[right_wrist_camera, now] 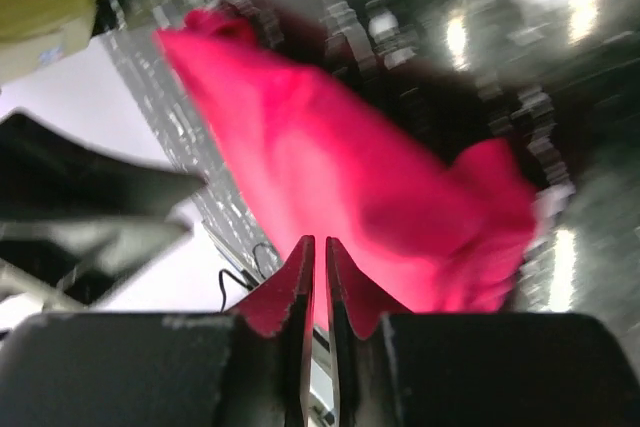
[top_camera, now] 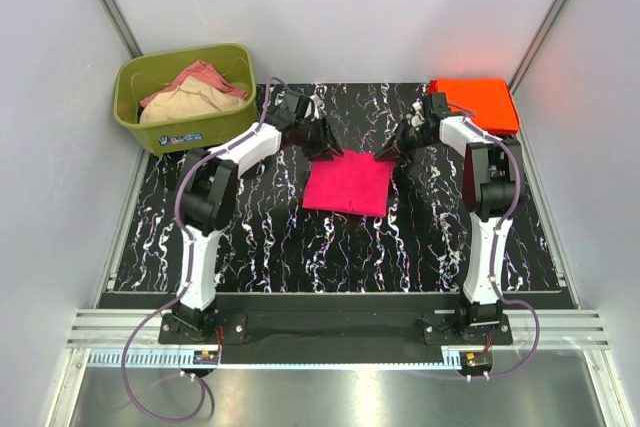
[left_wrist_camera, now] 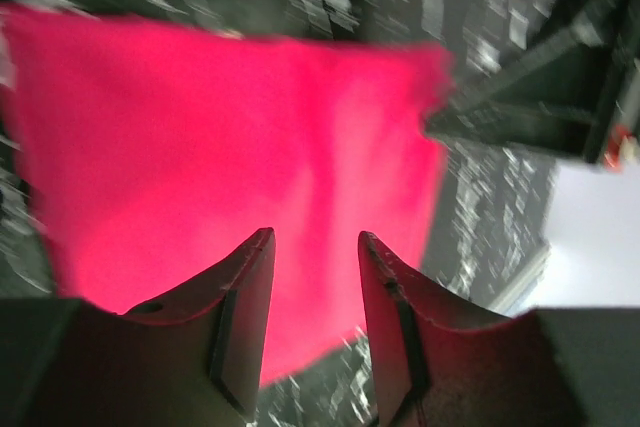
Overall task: Fold and stack the t-shirts
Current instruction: Fold the tshirt
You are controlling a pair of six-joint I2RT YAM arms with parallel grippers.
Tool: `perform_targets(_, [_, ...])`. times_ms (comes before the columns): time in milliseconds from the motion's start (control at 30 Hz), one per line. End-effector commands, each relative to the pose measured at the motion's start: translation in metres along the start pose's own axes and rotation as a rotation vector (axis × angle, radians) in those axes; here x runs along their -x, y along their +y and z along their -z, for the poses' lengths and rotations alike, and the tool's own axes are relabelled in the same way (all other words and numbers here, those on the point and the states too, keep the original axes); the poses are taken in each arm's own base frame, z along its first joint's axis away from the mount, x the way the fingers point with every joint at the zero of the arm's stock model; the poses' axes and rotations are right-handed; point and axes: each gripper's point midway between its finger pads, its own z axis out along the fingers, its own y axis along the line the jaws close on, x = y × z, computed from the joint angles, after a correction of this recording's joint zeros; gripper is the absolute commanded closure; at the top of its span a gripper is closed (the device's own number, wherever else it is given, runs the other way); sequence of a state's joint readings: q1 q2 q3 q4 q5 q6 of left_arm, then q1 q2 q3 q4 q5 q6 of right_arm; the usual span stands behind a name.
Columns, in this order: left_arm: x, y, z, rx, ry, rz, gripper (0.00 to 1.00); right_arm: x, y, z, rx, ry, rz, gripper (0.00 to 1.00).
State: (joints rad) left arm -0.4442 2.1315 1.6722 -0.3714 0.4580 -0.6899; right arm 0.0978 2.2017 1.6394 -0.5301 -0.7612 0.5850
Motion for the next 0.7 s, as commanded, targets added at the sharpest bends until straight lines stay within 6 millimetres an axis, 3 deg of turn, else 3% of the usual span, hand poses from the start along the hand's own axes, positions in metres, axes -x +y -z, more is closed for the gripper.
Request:
perform_targets(0, [0.04, 0.023, -0.013, 0.036, -0.1, 0.042, 0.57, 0.023, 0.005, 0.004, 0.058, -0.038, 0.018, 0.86])
perform_targets(200, [0.051, 0.055, -0.028, 0.062, -0.101, 0.095, 0.58, 0.036, -0.044, 0.004, -0.004, -0.062, -0.071, 0.87])
perform_targets(267, [0.05, 0.06, -0.028, 0.079, -0.096, 0.081, 0.58, 0.03, -0.052, 0.003, -0.022, -0.054, -0.081, 0.87])
perform_targets(367, [0.043, 0.062, -0.021, 0.093, -0.082, 0.054, 0.59, 0.032, -0.059, 0.018, -0.038, -0.078, -0.1, 0.8])
perform_targets(467, [0.041, 0.048, -0.001, 0.077, -0.094, 0.033, 0.57, 0.025, -0.049, 0.034, -0.058, -0.085, -0.074, 0.76])
perform_targets(500, [0.045, 0.033, 0.013, 0.053, -0.116, 0.008, 0.55, 0.024, -0.041, 0.044, -0.066, -0.099, -0.059, 0.75])
perform_targets(667, [0.025, -0.005, 0.052, 0.01, -0.117, -0.055, 0.5, -0.002, -0.028, 0.072, -0.097, -0.103, -0.016, 0.63])
